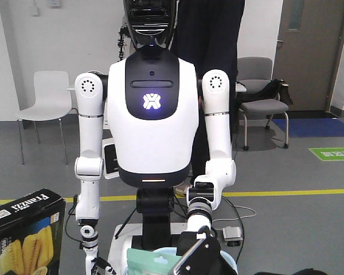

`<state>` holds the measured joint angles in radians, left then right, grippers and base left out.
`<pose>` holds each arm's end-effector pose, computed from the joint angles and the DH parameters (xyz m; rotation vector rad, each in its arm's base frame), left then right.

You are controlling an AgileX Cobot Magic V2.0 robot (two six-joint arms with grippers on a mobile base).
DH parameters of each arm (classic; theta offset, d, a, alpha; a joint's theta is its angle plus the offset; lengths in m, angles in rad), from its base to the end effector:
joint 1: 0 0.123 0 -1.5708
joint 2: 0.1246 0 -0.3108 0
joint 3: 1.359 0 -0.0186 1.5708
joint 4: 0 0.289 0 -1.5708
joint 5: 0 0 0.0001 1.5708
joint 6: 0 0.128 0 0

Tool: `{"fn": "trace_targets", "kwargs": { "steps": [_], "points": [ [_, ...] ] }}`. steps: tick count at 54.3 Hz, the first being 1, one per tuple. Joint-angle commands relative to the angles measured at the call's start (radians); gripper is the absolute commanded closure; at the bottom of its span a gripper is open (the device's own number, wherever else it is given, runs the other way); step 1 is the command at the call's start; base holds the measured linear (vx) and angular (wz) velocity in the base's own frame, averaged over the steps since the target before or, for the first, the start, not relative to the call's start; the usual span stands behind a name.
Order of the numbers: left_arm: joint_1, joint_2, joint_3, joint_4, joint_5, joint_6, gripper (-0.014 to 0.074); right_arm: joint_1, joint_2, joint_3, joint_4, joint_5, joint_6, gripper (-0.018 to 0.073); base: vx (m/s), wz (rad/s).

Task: Pick snacks and fruit into basket
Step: 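Lower the teal goji bag with the right gripper toward the blue basket, then lower the goji bag into the blue basket and open the right gripper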

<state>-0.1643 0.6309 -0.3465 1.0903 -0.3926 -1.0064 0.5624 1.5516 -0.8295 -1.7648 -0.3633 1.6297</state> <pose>0.1717 -0.0724 0.2967 0.4382 1.5284 -0.3616 0.2872 0.2337 0.1976 -0.9764 2.0847 0.6212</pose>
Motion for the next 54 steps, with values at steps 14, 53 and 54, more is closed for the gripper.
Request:
{"fn": "trace_targets", "kwargs": {
  "steps": [14, 53, 54],
  "points": [
    [-0.007, 0.000, -0.029, -0.042, -0.044, -0.003, 0.0594, -0.001, 0.001, -0.029, -0.029, 0.100, -0.127, 0.0570, 0.00, 0.00],
    [-0.007, 0.002, -0.029, -0.066, -0.109, -0.007, 0.0594, -0.001, 0.051, -0.029, -0.026, 0.084, -0.234, 0.0570, 0.00, 0.00],
    [-0.007, 0.002, -0.029, -0.073, -0.109, -0.007, 0.0594, -0.001, 0.059, -0.029, -0.026, 0.084, -0.234, 0.0570, 0.00, 0.00]
  ]
}}
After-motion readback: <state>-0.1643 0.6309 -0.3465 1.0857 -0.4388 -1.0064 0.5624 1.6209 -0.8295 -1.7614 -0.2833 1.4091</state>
